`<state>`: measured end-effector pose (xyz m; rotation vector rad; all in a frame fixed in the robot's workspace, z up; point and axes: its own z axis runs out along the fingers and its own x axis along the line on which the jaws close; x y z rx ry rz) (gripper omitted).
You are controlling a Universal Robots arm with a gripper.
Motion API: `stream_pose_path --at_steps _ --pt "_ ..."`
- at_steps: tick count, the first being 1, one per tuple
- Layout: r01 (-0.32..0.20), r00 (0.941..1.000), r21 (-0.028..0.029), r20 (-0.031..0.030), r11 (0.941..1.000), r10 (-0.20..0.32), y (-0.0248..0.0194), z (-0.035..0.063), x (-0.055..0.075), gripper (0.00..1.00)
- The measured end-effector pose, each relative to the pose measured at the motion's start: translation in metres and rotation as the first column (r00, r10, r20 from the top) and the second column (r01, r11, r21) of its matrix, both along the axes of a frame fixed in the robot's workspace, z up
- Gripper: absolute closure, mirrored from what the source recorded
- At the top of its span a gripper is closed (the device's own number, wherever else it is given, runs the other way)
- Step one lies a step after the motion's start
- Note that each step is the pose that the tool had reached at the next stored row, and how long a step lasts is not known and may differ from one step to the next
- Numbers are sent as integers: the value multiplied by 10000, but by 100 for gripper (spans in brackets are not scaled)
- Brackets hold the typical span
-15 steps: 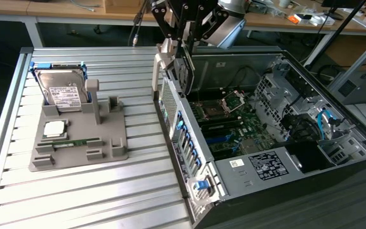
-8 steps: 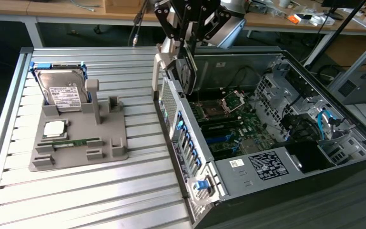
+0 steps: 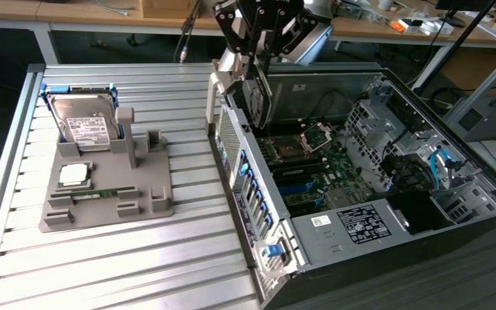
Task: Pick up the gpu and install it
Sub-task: 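Pick up the gpu and move the gpu toward the slot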
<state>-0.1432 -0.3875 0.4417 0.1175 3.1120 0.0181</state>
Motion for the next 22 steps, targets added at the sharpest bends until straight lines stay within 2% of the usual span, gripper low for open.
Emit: stream_pose_path --at_steps 22 --pt "-1 10000 -26 1 10000 1 -4 -15 205 73"
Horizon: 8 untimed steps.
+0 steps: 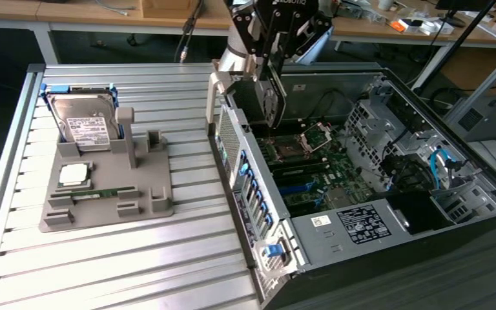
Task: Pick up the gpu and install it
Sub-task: 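Pick up the gpu and move the gpu toward the slot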
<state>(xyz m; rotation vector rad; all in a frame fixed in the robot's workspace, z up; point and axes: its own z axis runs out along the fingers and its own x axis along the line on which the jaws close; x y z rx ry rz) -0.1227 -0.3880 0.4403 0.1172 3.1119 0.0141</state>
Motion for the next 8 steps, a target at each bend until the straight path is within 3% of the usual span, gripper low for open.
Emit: stream_pose_path --at_steps 8 --pt "1 10000 -9 0 10000 -1 -1 -3 53 73"
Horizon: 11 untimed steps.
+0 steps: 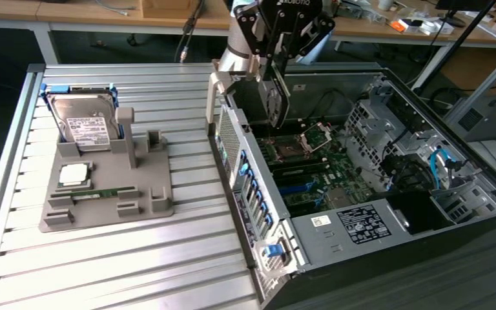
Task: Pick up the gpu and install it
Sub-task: 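Pick up the gpu and move the gpu toward the slot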
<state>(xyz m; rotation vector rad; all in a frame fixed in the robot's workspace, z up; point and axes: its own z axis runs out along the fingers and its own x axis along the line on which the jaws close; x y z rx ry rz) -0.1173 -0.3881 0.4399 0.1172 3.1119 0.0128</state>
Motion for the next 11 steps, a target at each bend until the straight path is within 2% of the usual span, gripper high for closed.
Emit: stream_pose_path --at_steps 11 --pt "0 10000 -11 0 10000 0 -2 -6 82 73"
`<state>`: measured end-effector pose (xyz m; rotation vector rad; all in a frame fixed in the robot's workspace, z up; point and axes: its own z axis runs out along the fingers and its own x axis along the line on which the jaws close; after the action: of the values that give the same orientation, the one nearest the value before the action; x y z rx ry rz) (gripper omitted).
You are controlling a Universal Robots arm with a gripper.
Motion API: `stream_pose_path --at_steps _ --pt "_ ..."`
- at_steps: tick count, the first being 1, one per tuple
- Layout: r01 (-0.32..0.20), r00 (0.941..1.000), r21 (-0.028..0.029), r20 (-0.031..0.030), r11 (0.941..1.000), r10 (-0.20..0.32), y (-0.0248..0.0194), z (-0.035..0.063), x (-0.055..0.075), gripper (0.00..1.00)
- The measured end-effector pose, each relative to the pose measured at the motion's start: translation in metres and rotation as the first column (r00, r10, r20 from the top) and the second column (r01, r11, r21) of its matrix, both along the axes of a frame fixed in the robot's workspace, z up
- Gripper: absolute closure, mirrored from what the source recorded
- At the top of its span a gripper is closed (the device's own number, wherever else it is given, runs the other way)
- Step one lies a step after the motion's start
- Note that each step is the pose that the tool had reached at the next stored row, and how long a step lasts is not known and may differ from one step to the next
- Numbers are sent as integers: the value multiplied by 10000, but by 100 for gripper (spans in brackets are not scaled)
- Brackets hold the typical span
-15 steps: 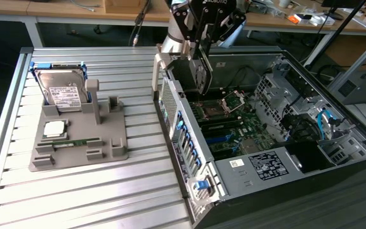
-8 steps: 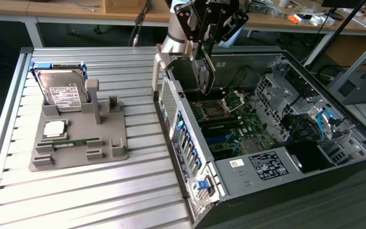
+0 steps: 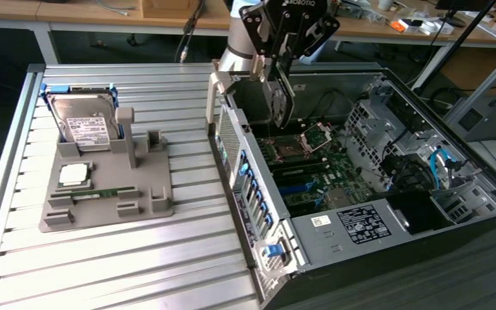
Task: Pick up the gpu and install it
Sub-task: 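Pick up the gpu and move the gpu toward the slot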
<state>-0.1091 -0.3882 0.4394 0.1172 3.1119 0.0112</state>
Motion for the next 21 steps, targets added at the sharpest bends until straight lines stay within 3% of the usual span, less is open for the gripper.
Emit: stream_pose_path --at_steps 21 --pt "1 10000 -31 0 10000 -1 -7 -29 224 73"
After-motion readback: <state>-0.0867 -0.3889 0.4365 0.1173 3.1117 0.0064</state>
